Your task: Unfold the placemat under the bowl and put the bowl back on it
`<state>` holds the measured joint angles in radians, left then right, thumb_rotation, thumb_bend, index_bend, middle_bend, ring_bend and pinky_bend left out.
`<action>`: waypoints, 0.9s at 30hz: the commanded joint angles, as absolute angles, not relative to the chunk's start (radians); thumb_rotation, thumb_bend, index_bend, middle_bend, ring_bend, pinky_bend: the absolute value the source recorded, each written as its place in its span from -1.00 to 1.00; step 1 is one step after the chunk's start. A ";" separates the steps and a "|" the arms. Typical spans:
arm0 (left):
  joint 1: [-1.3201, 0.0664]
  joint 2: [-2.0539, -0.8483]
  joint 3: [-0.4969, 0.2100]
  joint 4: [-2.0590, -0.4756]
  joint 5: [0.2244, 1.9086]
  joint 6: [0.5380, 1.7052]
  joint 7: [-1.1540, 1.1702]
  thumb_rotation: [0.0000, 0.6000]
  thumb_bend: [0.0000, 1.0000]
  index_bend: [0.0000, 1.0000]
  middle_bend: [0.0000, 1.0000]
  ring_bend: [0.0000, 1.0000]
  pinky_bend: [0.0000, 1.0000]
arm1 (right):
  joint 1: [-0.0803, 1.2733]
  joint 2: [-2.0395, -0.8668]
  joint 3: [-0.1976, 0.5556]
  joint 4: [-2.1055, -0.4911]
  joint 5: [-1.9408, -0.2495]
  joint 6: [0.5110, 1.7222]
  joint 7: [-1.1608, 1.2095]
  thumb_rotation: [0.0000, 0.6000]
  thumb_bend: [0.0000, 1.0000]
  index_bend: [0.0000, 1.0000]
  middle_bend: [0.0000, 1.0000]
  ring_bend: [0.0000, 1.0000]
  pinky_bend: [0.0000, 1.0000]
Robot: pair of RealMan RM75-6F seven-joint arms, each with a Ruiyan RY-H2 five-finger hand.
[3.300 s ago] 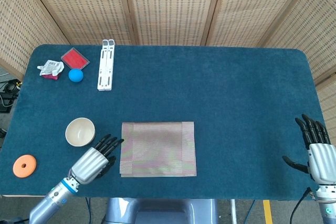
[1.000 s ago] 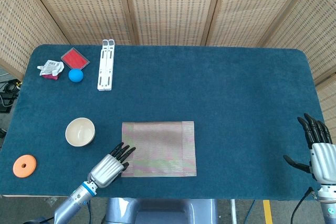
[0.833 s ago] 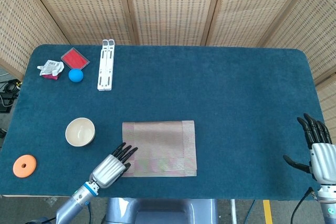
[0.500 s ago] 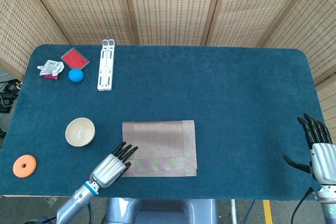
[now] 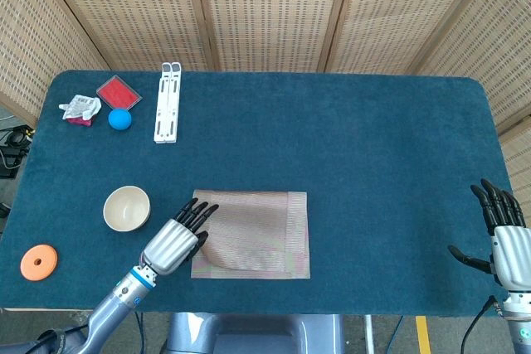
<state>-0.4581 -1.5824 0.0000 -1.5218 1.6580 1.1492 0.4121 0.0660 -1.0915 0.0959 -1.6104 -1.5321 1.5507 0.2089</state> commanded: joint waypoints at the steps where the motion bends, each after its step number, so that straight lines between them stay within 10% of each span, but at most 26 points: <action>1: -0.523 -1.551 -0.114 -1.573 1.547 1.083 0.413 1.00 -0.04 0.20 -1.00 -1.00 -1.00 | 0.072 -1.094 0.101 -1.604 -1.519 1.537 0.209 1.00 -0.74 -0.90 -1.00 -1.00 -1.00; 8: -0.645 -1.566 -0.268 -1.516 1.348 0.958 0.441 1.00 -0.04 0.20 -1.00 -1.00 -1.00 | 0.090 -1.105 0.120 -1.576 -1.463 1.489 0.210 1.00 -0.74 -0.90 -1.00 -1.00 -1.00; 27: -0.905 -1.696 -0.393 -1.035 1.152 0.815 0.392 1.00 -0.05 0.18 -1.00 -1.00 -1.00 | 0.111 -1.143 0.147 -1.512 -1.393 1.441 0.192 1.00 -0.74 -0.90 -1.00 -1.00 -1.00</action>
<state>-0.8730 -1.6767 -0.3818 -1.0900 1.1782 0.8363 0.4045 0.1111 -1.1426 0.1467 -1.5128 -1.3935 1.4401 0.1922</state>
